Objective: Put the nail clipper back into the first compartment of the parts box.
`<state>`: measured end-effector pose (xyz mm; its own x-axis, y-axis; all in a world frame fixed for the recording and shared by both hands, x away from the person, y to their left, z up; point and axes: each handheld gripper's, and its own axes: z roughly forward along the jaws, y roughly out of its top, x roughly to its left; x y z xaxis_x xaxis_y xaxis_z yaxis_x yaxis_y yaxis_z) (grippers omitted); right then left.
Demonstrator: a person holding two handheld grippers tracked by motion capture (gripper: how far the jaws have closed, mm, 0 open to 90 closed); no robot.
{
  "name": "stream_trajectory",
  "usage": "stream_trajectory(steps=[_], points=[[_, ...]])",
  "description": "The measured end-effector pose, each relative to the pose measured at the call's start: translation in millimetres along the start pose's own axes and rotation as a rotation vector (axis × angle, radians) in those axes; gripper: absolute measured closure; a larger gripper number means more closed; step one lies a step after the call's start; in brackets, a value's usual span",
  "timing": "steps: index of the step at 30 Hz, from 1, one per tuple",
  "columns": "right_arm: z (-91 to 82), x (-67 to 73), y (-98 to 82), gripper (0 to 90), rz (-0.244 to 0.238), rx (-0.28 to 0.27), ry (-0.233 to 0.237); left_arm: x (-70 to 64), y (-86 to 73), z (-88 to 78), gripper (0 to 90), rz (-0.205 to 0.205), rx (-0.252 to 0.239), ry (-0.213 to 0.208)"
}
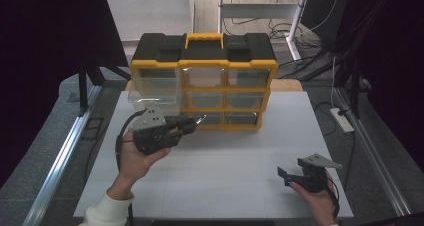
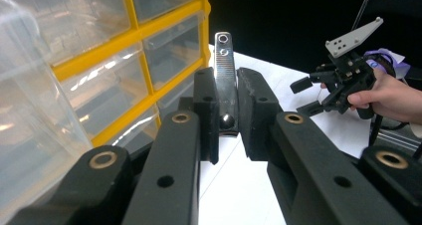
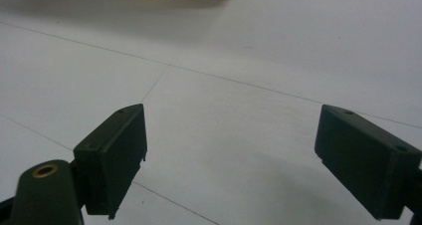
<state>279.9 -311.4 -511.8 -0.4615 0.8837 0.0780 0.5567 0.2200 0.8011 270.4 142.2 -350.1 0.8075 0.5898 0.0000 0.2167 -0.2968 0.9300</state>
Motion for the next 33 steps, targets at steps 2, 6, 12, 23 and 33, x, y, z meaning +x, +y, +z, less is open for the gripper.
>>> stream_trajectory(steps=[2, 6, 12, 23, 33], points=[[-0.2, -0.3, 0.0, 13.8, 0.000, -0.002, -0.003, 0.2, 2.8, -0.7, 79.2, 0.003, -0.004, 0.002], [-0.7, -0.5, 0.3, 13.7, 0.001, -0.004, -0.004, 0.3, 9.2, -3.5, 79.2, 0.005, -0.012, 0.000], [-1.1, -0.5, 0.4, 13.8, 0.003, -0.006, -0.005, 0.9, 18.5, -7.0, 79.2, 0.018, -0.020, 0.010], [-1.3, -0.8, 0.4, 13.8, 0.006, -0.011, -0.011, 3.8, 31.1, -9.8, 79.2, 0.030, -0.021, 0.024], [-1.7, -0.8, 0.4, 13.8, 0.007, -0.010, -0.006, 6.3, 40.9, -14.3, 79.2, 0.035, -0.032, 0.036]])
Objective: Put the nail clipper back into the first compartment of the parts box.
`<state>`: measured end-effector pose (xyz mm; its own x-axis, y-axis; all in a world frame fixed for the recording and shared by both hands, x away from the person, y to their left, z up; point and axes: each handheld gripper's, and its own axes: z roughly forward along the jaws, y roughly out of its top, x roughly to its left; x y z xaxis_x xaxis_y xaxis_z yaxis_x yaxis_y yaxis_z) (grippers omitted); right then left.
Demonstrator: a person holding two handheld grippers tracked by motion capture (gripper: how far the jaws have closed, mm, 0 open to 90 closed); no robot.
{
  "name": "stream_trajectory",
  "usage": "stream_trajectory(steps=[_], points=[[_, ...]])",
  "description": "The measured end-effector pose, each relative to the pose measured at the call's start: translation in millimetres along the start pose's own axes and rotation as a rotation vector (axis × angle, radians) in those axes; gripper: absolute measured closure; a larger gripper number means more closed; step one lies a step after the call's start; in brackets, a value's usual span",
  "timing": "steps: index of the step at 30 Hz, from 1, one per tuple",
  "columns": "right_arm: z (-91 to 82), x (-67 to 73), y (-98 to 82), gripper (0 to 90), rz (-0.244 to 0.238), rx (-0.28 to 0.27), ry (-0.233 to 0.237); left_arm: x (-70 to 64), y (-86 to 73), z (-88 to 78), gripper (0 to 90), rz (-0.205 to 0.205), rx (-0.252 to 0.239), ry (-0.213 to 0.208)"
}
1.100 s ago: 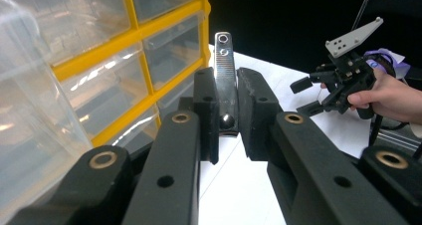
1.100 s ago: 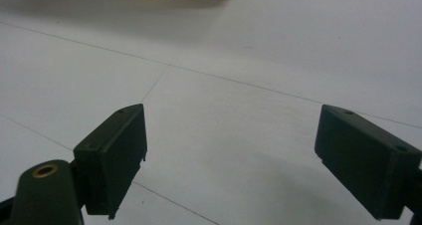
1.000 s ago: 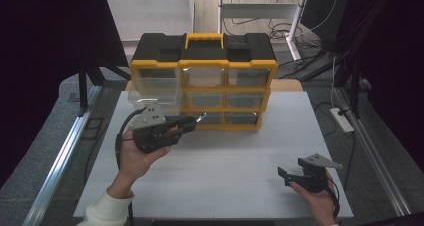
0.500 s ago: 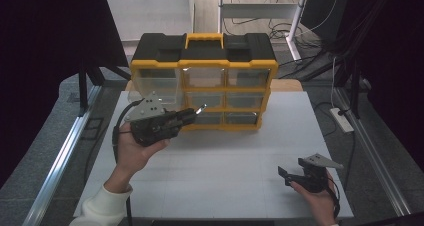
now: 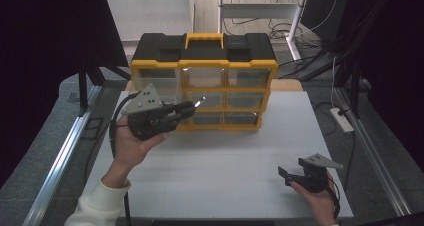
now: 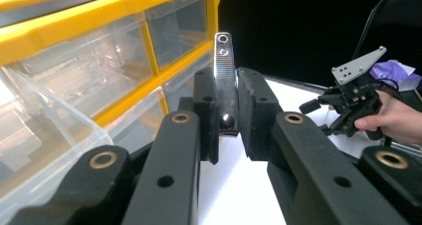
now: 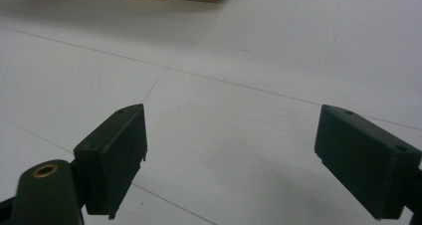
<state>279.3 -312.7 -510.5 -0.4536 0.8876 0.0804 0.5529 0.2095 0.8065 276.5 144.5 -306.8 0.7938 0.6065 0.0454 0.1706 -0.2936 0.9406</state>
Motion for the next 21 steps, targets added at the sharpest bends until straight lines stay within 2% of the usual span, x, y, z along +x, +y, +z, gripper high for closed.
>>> stream_trajectory(steps=[21], points=[[0.1, -0.5, -0.3, 13.9, -0.001, 0.002, -0.001, 8.3, 14.0, -5.1, 79.2, 0.001, -0.017, 0.014]])
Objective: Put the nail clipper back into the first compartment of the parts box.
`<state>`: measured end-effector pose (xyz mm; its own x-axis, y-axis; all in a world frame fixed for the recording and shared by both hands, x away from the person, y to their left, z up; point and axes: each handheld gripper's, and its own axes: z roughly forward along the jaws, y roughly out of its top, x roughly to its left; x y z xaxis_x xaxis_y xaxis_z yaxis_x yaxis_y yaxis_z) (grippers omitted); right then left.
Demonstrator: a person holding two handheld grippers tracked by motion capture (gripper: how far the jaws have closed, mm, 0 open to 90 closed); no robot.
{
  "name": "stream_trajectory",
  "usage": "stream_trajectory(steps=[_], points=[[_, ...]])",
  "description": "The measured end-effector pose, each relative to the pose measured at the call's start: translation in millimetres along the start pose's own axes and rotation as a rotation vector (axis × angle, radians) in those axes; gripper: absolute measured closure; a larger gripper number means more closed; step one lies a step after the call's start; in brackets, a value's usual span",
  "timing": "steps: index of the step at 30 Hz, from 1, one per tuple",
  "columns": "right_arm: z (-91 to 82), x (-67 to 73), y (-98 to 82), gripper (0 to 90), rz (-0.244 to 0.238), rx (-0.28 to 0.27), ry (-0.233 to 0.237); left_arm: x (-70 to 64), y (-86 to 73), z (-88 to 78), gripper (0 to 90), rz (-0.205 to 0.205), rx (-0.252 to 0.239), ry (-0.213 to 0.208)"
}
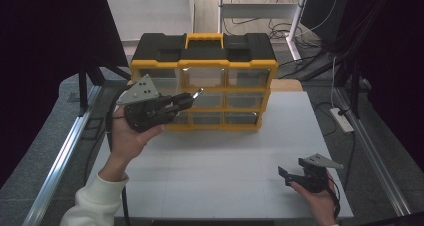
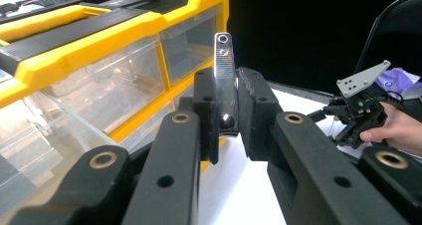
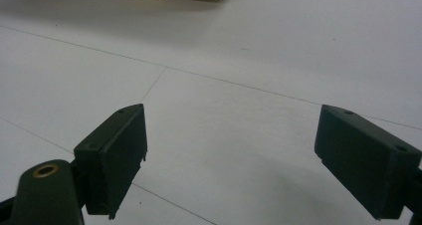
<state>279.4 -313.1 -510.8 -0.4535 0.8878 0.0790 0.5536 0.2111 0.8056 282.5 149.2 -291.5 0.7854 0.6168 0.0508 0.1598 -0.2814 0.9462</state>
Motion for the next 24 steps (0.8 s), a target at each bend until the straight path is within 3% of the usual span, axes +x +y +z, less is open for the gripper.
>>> stream_trajectory(steps=[24], points=[[-0.3, 0.1, 0.1, 13.9, -0.003, -0.001, -0.002, 16.7, 5.6, -14.0, 79.2, -0.017, -0.031, 0.060]])
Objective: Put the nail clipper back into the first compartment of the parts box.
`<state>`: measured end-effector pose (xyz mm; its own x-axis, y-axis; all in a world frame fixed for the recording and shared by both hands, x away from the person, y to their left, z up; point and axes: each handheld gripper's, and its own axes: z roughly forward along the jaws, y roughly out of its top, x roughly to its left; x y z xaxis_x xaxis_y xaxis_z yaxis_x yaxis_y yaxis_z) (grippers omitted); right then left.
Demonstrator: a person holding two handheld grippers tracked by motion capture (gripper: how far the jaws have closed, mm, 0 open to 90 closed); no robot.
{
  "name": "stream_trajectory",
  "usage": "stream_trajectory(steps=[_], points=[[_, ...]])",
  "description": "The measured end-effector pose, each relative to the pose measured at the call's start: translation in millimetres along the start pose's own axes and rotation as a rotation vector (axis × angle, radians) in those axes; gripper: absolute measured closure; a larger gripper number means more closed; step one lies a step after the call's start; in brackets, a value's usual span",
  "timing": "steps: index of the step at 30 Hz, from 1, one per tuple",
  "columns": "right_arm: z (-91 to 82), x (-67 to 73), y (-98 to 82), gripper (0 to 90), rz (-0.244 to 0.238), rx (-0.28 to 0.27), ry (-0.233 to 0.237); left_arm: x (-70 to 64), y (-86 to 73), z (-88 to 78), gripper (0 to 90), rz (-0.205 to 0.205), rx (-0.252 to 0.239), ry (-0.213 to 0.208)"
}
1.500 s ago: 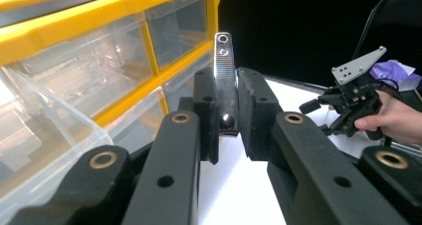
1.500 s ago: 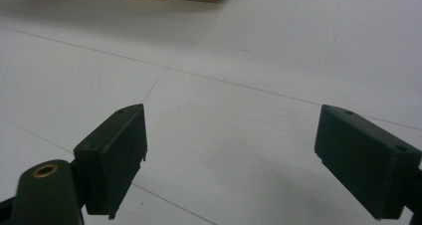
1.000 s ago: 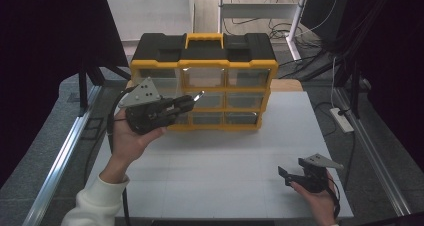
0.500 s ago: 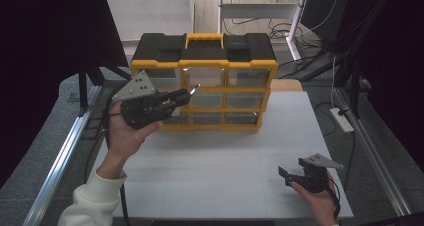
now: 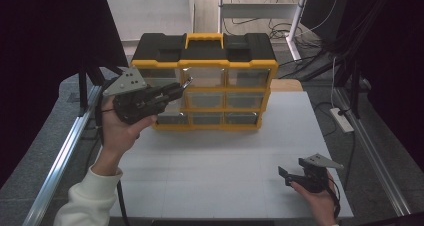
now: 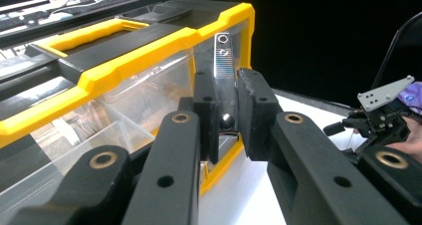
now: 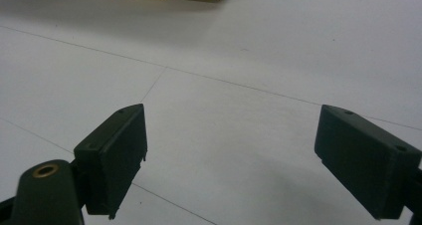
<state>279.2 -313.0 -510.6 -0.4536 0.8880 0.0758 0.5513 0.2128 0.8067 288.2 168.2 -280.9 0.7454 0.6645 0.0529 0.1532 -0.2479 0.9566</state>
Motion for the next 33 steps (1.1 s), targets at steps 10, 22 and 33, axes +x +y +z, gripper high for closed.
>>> stream_trajectory(steps=[10, 22, 33], points=[[-0.2, -0.1, -0.1, 13.9, 0.000, 0.000, -0.001, 8.7, -0.4, -3.5, 79.2, -0.012, -0.009, 0.028], [0.0, -0.2, -0.2, 13.9, 0.003, 0.002, 0.001, 23.4, -8.5, -6.7, 79.2, -0.037, 0.006, 0.081], [0.1, 0.0, -0.2, 13.9, 0.006, 0.003, 0.001, 38.4, -19.8, -10.9, 79.2, -0.060, 0.025, 0.142]])
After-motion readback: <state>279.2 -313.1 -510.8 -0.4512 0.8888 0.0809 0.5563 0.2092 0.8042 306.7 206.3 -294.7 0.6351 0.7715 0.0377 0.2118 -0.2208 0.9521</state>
